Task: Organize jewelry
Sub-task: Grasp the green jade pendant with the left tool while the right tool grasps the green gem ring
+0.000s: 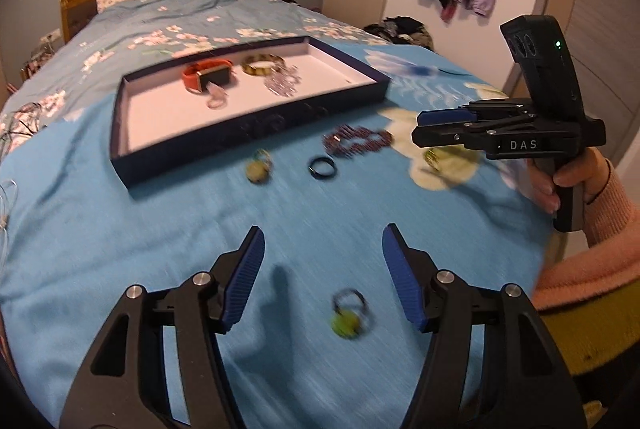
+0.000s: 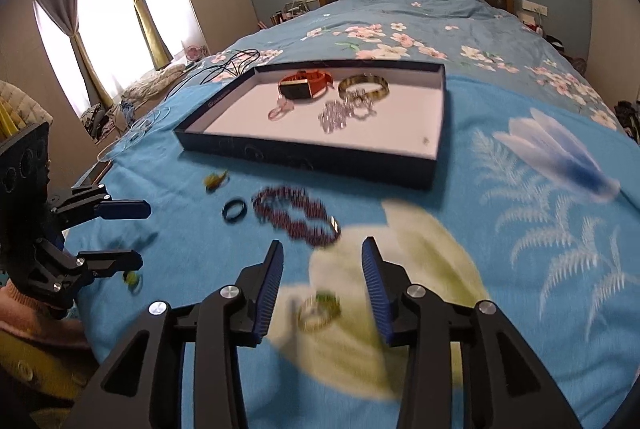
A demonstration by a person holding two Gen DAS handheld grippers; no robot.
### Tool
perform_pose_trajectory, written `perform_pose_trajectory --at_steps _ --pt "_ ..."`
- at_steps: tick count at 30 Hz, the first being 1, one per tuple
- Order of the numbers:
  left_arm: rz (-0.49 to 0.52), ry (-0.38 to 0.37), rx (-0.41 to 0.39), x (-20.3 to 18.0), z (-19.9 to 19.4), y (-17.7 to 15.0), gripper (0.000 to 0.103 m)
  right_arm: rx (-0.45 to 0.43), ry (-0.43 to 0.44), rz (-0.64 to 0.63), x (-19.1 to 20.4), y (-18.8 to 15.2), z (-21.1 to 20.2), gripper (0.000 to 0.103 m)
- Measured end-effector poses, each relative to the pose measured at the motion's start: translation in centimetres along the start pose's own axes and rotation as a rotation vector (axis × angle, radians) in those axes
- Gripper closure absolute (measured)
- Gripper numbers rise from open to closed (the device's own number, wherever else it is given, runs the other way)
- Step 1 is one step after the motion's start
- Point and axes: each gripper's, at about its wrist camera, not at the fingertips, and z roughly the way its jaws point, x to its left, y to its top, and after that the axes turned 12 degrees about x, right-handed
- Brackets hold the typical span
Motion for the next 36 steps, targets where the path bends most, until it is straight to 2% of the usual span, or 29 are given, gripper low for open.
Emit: perform_pose_trajectory --at_steps 3,6,13,17,21,23,25,29,36 --pt "0.007 -0.024 0.013 -0.6 -0.2 -0.7 0.042 0.011 -0.015 -0.012 0.4 -1.0 -0.2 0.064" --pt "0.031 -0.008 0.031 -1.1 -0.3 -1.2 0.042 0.016 -0.034 -0.018 0.7 -1.7 -0.1 0.064" --pt "0.023 0.003 0.083 -1.3 0.5 -1.9 0.053 0.028 -0.060 -0.030 1.3 -1.8 0.8 0.066" --pt "0.023 0.017 0.091 -1.2 0.7 -2.1 0.055 0.025 -0.070 -0.027 1.5 -1.9 0.8 0.074" --pt "0.007 0.051 0.090 -0.8 0.7 -2.2 0.070 0.019 -0.073 -0.007 1.3 -2.0 0.8 0.078" --pt "0.006 0.082 0.090 -0.7 0.6 -2.3 0.082 0.015 -0.078 0.001 1.2 -2.0 0.8 0.081" --pt "-0.001 0.090 0.089 -0.5 0.5 -2.3 0.086 0.013 -0.085 0.001 1.3 -1.9 0.8 0.085" --pt "-0.014 0.094 0.085 -0.2 0.5 -2.2 0.087 0.011 -0.078 0.013 1.1 -1.8 0.9 0.101" --pt "-0.054 0.088 0.061 0.6 0.8 -1.3 0.088 -0.007 -0.066 0.024 1.0 -1.4 0.8 0.102"
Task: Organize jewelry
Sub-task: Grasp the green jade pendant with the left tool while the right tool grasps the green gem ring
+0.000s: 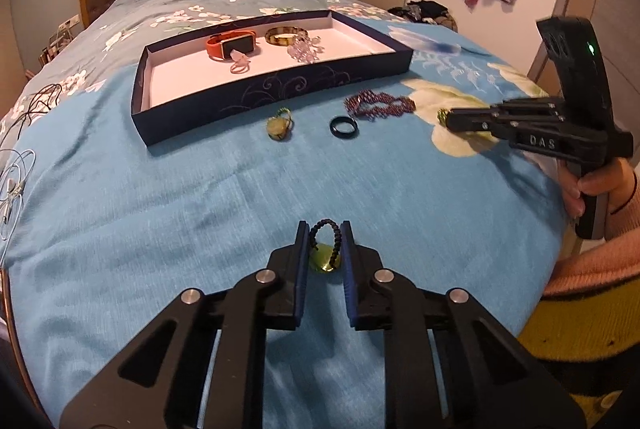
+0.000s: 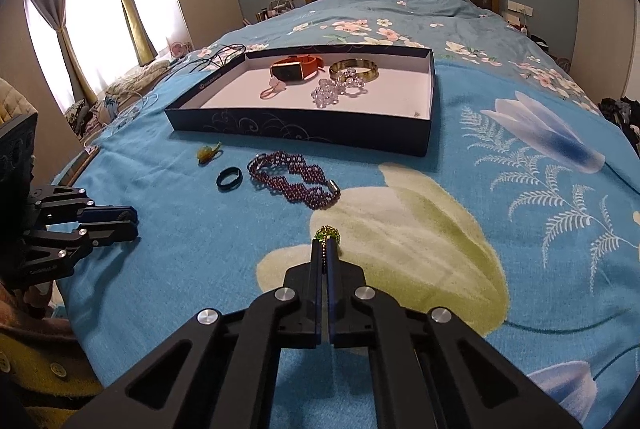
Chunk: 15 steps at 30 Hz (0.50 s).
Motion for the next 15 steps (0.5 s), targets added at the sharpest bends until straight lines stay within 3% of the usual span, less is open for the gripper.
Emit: perform_pose_trajectory --at_steps 15 --pt "-0.040 -0.022 -0.064 1.2 -0.4 2.3 0.088 -0.055 0.039 -0.015 0.6 1.5 -0.9 0.102"
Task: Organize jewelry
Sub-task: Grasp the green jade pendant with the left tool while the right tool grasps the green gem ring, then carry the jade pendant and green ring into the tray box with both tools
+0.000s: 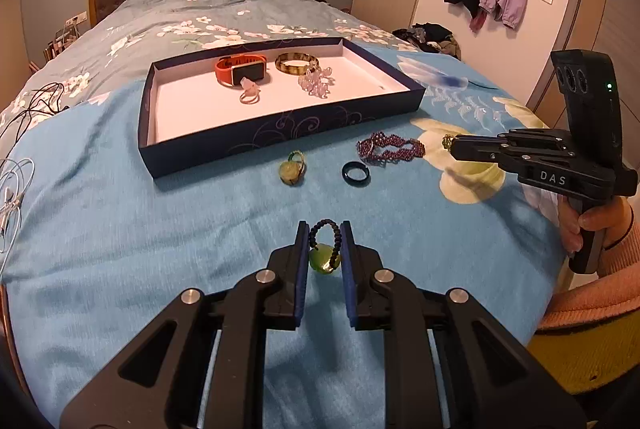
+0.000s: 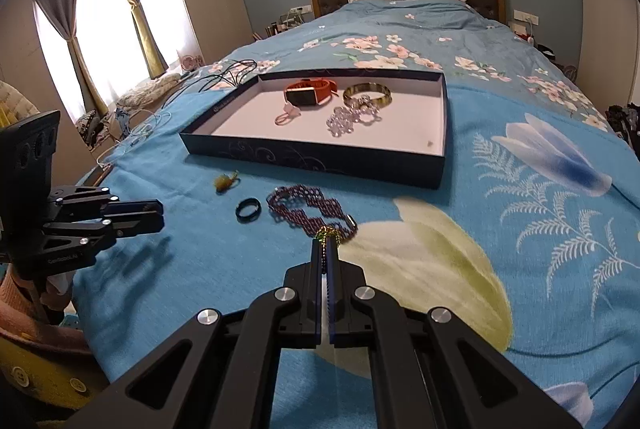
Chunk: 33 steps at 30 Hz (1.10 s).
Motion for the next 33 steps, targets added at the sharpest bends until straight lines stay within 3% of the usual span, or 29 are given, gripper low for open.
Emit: perform_pose_trajectory --at_steps 33 --pt "-0.037 0.004 -0.089 1.1 -0.5 3.8 0.088 -0.089 0.022 -0.046 0.9 4.1 -0.5 0.102"
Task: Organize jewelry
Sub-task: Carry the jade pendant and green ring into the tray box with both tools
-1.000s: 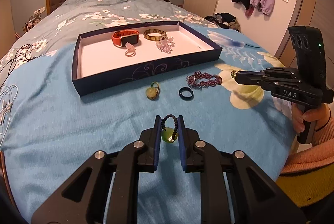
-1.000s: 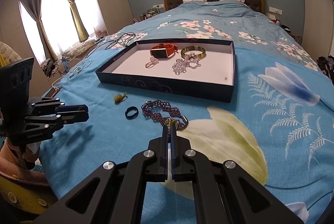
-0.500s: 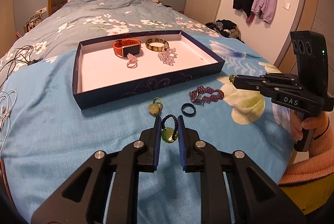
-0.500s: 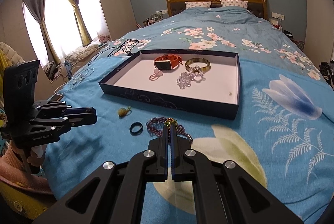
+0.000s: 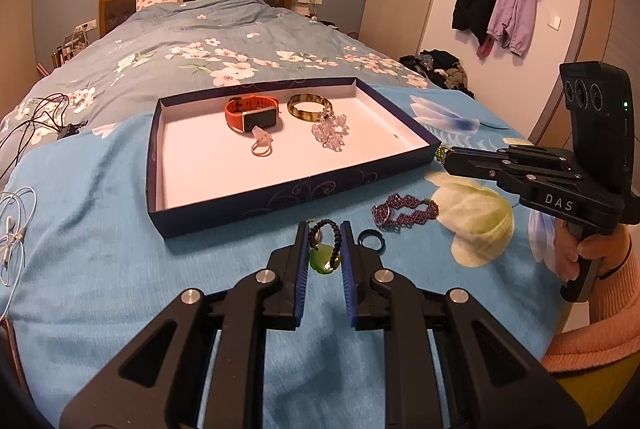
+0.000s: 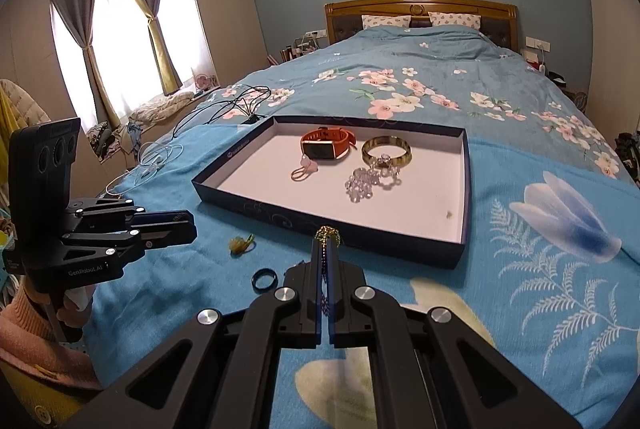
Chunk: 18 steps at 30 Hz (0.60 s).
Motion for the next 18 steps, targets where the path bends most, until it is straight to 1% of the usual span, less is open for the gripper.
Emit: perform_pose_trajectory --at_steps 18 --pt "0.002 0.029 -0.038 0.7 -0.1 2.3 0.088 -0.021 0.011 -0.012 -0.4 2.2 0.5 0.102"
